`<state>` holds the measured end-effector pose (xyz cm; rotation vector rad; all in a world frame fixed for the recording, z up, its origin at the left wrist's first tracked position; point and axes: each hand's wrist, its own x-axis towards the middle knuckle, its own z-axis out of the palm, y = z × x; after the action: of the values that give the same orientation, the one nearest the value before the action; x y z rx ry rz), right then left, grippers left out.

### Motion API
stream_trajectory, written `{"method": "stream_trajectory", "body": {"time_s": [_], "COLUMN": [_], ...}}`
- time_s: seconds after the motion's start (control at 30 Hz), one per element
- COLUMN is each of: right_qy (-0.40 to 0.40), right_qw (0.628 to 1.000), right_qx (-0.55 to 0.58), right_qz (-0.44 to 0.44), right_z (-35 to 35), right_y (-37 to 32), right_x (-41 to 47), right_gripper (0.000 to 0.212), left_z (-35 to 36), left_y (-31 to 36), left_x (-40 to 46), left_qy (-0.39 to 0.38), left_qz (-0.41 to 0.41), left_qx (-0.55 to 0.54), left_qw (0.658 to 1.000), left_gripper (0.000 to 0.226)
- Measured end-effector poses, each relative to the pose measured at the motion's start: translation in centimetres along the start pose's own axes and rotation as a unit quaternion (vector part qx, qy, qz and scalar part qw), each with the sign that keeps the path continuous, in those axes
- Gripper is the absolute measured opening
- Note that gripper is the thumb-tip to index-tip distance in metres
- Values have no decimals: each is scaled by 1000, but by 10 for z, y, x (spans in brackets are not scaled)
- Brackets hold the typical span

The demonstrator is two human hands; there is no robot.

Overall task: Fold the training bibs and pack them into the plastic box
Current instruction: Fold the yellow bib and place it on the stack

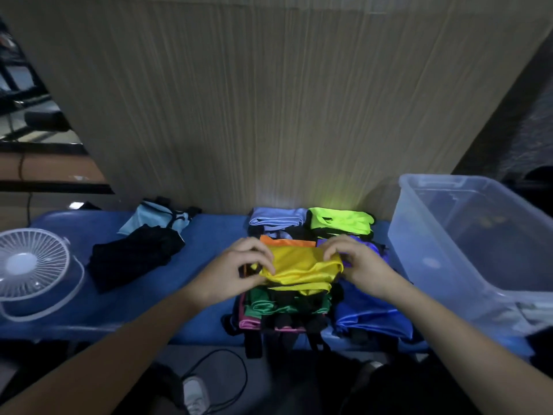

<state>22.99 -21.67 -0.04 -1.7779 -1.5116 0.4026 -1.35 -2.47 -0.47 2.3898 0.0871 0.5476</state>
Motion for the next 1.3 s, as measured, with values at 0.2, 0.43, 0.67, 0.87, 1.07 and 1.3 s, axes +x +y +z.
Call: {"method": "stream_trajectory", "body": {"time_s": [0.2, 0.43, 0.67, 0.87, 1.07, 1.3], "right_qy": [-57, -41, -85, -41, -13, 69], "right_qw": [997, 992, 979, 990, 990, 963], "right_qx": [33, -84, -89, -81, 100, 210], "right_qz": [48, 87, 161, 107, 96, 153], "right_z": [-2, 14, 14, 14, -1, -4], "right_y": [-8, -12, -20, -29, -42, -37], "right_x": [-26, 0, 0, -6, 0, 57], "right_gripper": [49, 33, 79, 68, 58, 55], "left_z": [8, 11, 4, 5, -13, -39], "left_y": [6, -3, -12, -8, 7, -11], "left_x": [-20, 31, 26, 17, 23, 69], "left_qy": [-31, -17, -127, -65, -7, 106], "left_qz": [-11, -172, -241, -236, -260, -298], "left_qx": [43, 47, 154, -58, -244, -293], "left_qw": [999, 984, 950, 968, 934, 902], "left_gripper": [24, 32, 89, 37, 30, 42]}}
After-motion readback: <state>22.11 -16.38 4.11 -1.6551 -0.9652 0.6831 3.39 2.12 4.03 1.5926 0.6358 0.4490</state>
